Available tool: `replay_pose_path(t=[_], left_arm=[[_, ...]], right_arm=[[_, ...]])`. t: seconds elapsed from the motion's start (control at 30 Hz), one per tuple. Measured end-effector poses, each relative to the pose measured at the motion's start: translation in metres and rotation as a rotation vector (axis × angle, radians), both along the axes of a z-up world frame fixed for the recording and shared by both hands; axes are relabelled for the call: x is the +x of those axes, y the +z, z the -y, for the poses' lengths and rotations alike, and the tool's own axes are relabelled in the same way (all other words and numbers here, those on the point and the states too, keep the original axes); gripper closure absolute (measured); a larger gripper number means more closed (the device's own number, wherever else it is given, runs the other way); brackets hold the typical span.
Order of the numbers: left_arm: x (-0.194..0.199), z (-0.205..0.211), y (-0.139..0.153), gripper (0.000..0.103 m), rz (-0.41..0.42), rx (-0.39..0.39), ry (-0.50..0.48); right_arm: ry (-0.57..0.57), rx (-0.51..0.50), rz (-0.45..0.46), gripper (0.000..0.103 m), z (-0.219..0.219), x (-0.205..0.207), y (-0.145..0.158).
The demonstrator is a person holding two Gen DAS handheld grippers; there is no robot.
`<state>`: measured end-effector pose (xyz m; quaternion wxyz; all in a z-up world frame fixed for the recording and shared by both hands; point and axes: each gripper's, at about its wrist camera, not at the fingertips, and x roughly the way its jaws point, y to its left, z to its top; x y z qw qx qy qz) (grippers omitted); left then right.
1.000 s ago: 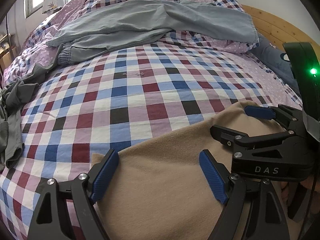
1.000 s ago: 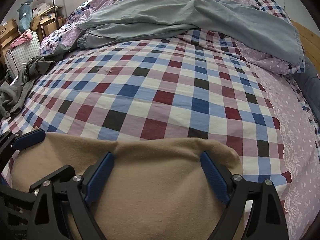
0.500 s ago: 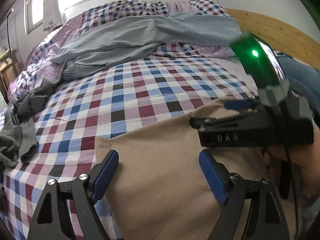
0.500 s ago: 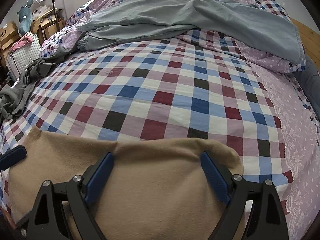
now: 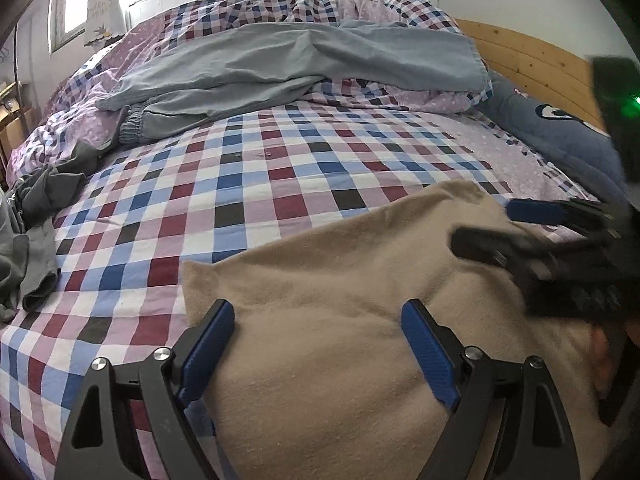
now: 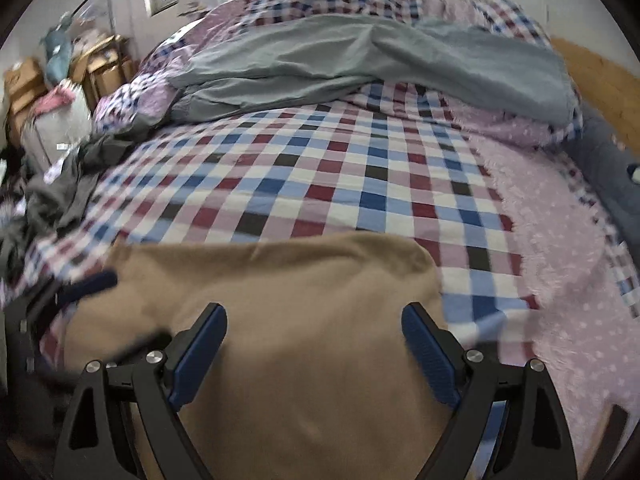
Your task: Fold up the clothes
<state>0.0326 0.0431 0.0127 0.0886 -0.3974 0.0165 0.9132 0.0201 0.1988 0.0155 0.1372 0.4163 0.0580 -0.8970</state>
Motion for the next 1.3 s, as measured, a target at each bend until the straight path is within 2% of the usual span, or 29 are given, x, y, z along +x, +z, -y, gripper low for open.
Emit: replay_pose_path(t=[0.1, 0.23, 0.4, 0.53, 0.87, 1.03, 1.3], left_arm=[[0.000, 0.001, 0.000, 0.014, -0.001, 0.005, 0.000], [0.001, 0.001, 0.001, 0.014, -0.003, 0.013, 0.001], [0.004, 0.002, 0.003, 0.014, -0.010, 0.019, 0.004], [0.011, 0.003, 0.009, 0.014, -0.013, 0.027, 0.000], [0.063, -0.003, 0.023, 0.014, -0.062, 0.024, -0.026], [0.084, -0.015, 0.018, 0.014, -0.079, -0.077, -0.051], [0.119, -0.015, 0.009, 0.014, -0.013, -0.005, -0.052]], right_arm=[[-0.004, 0.009, 0.002, 0.011, -0.006, 0.020, 0.002], [0.007, 0.024, 0.015, 0.011, -0.009, 0.041, -0.010], [0.016, -0.029, 0.002, 0.011, -0.019, 0.047, -0.017], [0.015, -0.031, -0.002, 0.010, -0.020, 0.048, -0.018], [-0.001, -0.019, -0.005, 0.010, -0.019, 0.050, -0.016], [-0.018, 0.000, -0.019, 0.010, -0.022, 0.068, -0.012], [-0.031, 0.012, -0.043, 0.010, -0.026, 0.115, -0.001]])
